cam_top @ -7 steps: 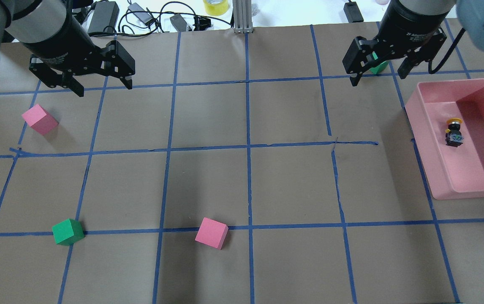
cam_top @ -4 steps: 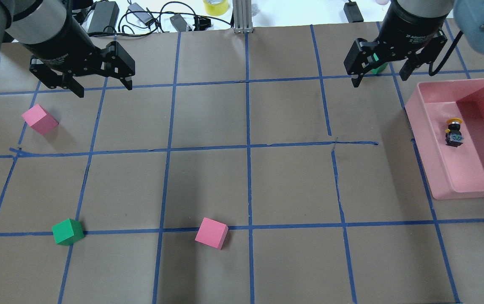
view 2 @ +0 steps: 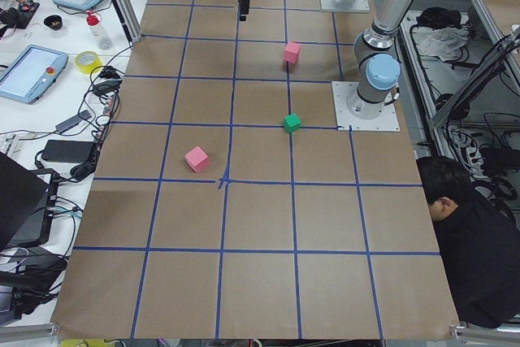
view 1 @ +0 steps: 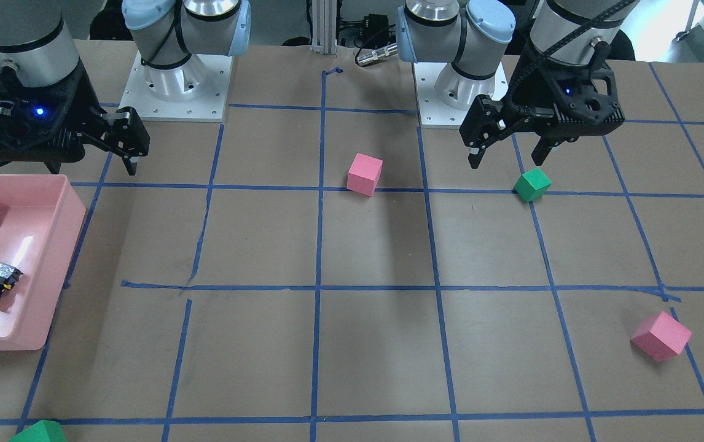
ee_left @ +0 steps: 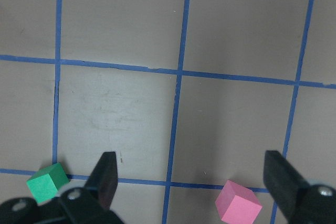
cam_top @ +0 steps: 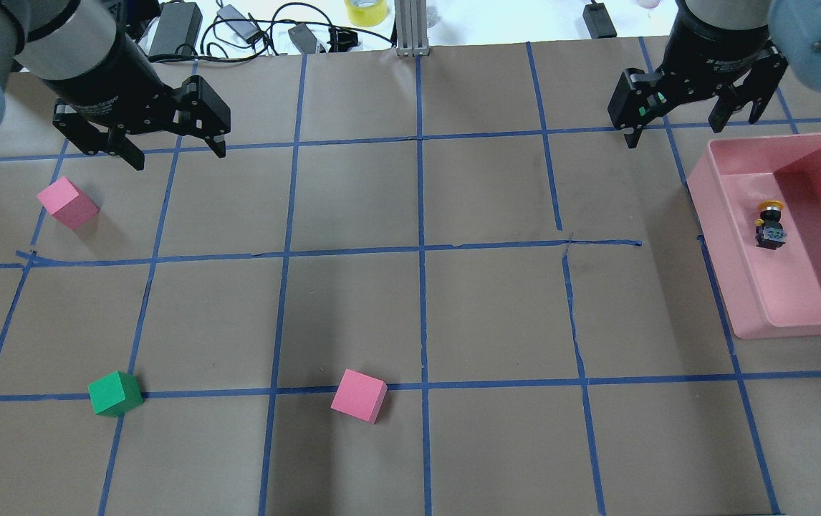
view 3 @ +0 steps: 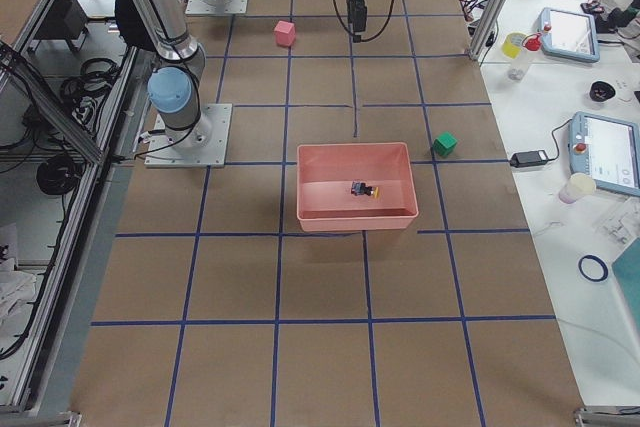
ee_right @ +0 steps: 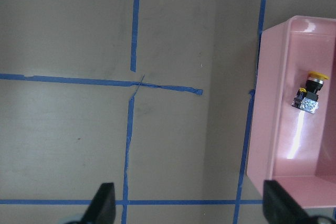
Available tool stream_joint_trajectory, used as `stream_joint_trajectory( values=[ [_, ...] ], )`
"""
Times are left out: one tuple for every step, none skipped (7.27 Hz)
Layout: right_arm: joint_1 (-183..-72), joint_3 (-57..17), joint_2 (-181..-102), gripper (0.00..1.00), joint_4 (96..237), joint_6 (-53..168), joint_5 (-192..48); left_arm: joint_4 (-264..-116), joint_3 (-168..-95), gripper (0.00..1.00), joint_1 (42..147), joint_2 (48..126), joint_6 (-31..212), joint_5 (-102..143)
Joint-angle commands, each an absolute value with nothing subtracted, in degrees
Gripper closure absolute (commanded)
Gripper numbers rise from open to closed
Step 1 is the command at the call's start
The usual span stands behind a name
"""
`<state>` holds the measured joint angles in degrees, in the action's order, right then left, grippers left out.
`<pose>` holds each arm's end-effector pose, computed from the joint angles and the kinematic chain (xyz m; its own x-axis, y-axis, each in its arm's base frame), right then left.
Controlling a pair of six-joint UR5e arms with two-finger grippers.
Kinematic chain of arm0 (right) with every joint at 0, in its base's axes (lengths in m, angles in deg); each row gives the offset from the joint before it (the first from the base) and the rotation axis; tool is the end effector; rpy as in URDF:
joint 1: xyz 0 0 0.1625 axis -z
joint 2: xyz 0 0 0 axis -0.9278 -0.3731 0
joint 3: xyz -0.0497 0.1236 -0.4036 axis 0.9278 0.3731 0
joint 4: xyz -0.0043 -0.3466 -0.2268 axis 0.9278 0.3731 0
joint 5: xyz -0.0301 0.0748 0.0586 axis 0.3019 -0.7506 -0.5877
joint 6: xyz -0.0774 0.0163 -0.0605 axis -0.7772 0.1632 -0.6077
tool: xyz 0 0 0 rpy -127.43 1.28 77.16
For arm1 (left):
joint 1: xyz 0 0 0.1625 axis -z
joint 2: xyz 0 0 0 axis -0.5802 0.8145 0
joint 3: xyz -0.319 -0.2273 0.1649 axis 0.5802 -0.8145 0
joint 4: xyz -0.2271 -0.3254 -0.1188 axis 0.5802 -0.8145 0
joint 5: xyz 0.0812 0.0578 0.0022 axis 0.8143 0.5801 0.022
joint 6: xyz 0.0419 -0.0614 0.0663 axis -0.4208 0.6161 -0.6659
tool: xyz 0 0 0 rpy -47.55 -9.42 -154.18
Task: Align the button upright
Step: 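Move the right gripper over the pink bin toward the yellow button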
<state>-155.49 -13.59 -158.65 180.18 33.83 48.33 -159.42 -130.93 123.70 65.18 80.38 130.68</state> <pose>0.0975 -0.5218 0.4929 -0.9897 -0.0713 0.1238 -0.0727 0.9973 -0.0070 -0.1202 -0.4903 0.5085 -0.9934 -0.1111 0.0270 -0.1132 0.9887 -0.0978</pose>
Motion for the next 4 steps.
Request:
stream_joint_trajectory(
  values=[
    [-148.65,-13.63,-157.86,0.00,181.44,33.01,47.83,-159.42,-130.99,0.00,123.71,65.23,80.38,130.71],
    [-143.64,-13.72,-157.69,0.00,181.70,30.04,45.38,-159.33,-130.99,0.00,123.71,65.23,80.38,130.71],
    [-140.02,-14.59,-157.51,0.00,182.49,23.92,43.36,-159.33,-130.99,0.00,123.71,65.23,80.38,130.71],
    [-136.94,-15.91,-157.43,0.00,184.67,23.08,43.08,-159.33,-130.99,0.00,123.71,65.23,80.38,130.71]
  ],
)
